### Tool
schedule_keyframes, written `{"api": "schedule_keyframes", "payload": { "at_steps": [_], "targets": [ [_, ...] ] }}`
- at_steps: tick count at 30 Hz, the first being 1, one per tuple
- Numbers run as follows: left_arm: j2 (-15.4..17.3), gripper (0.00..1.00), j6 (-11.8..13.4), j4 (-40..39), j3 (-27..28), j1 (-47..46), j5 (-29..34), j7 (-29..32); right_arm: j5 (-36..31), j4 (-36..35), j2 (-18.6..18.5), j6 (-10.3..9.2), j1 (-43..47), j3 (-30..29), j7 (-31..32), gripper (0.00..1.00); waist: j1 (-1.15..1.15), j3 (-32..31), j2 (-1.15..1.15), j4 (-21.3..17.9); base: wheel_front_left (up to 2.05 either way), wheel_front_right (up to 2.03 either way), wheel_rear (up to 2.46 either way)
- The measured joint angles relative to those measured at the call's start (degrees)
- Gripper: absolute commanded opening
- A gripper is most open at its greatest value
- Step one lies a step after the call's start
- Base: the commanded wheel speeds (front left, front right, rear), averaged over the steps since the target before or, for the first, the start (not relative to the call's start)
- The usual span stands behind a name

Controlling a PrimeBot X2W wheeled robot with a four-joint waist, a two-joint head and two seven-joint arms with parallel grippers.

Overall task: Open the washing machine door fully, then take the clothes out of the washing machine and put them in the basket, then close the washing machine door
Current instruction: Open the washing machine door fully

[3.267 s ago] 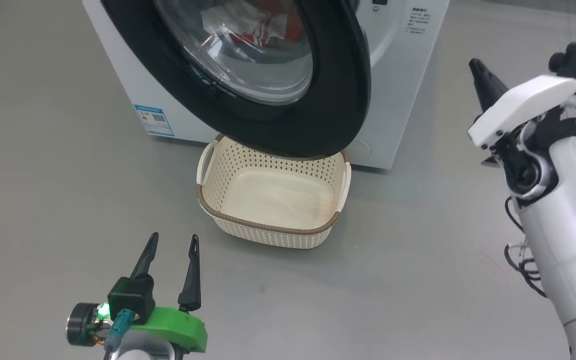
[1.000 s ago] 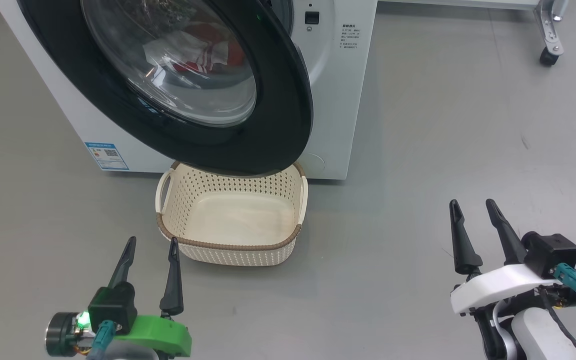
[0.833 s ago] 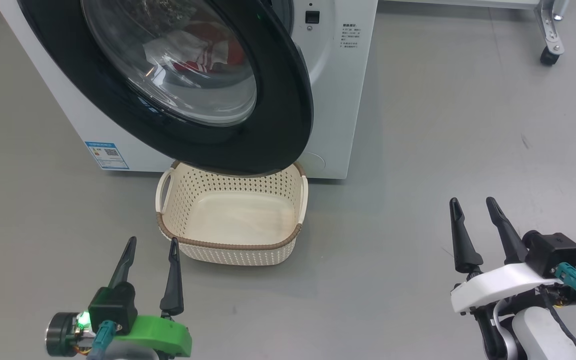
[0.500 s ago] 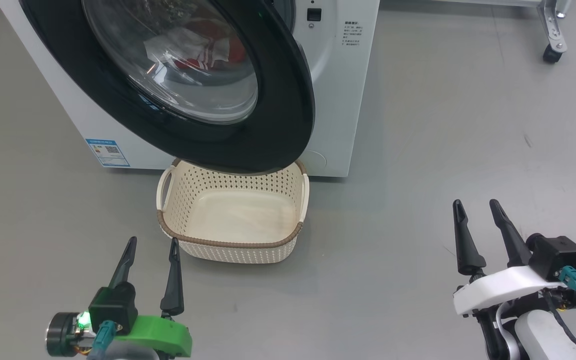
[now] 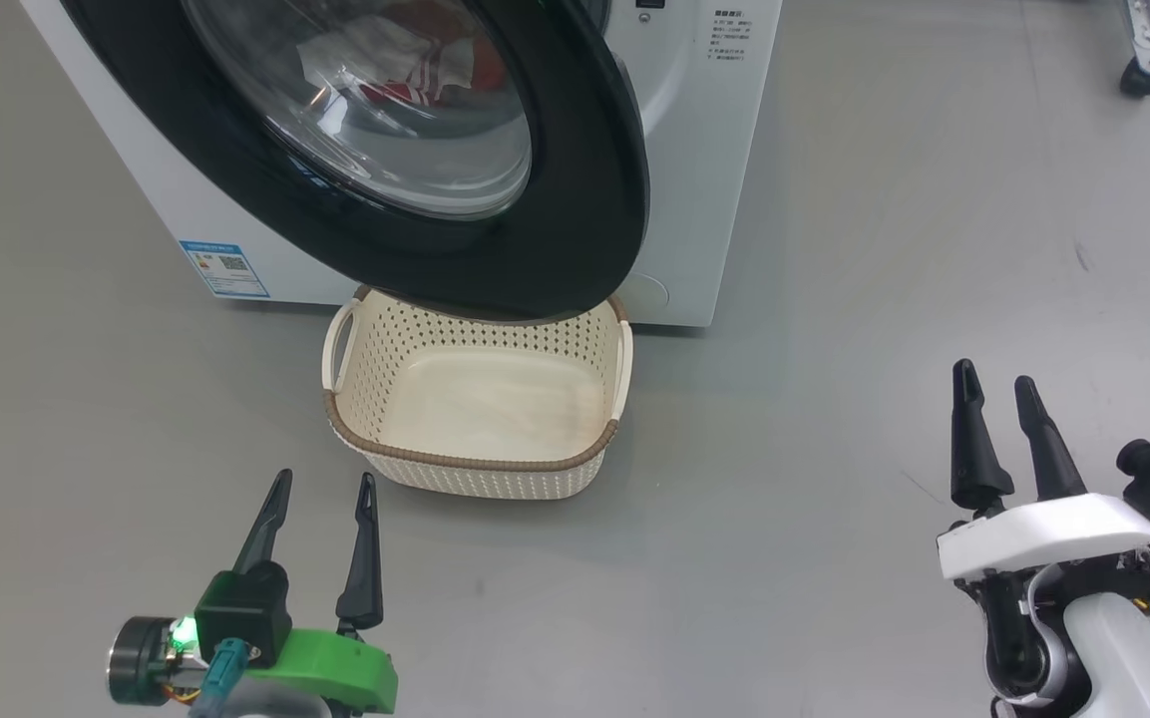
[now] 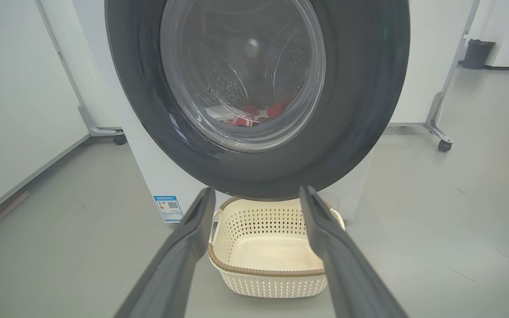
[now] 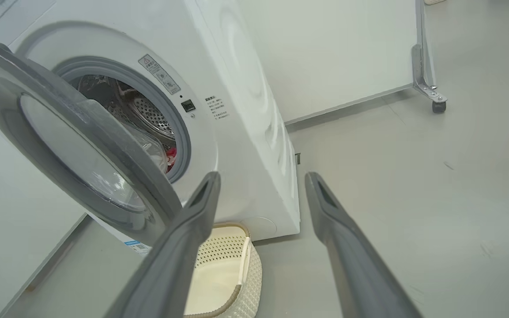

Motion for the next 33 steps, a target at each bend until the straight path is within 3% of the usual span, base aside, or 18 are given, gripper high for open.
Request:
{"api": "schedule_keyframes", "payload": {
  "at_steps": [2, 5, 13, 33],
  "targets": [
    [0.0, 1.00, 0.0, 0.0, -0.3, -0.2, 0.0, 0.0, 6.2, -0.2, 2.4, 0.88, -0.4, -2.1, 1.6, 1.00, 0.00, 0.7, 0.00, 0.4, 0.00, 0.00, 0.00],
    [0.0, 1.00, 0.0, -0.1, -0.5, -0.2, 0.0, 0.0, 9.7, -0.3, 3.6, 1.29, -1.0, -3.2, 3.0, 1.00, 0.00, 1.2, 0.00, 0.7, 0.00, 0.00, 0.00],
    [0.0, 1.00, 0.0, -0.4, -2.2, -2.0, 0.0, 0.0, 19.1, -0.9, 3.8, 2.24, -8.9, -7.0, 10.0, 1.00, 0.00, 4.1, 0.00, 2.2, 0.00, 0.00, 0.00],
    [0.0, 1.00, 0.0, -0.5, -6.0, -6.6, -1.3, 0.0, 24.7, 3.3, 0.2, 0.16, -28.1, -8.4, 22.0, 1.00, 0.00, 10.4, 0.00, 7.9, 0.00, 0.00, 0.00]
  ]
}}
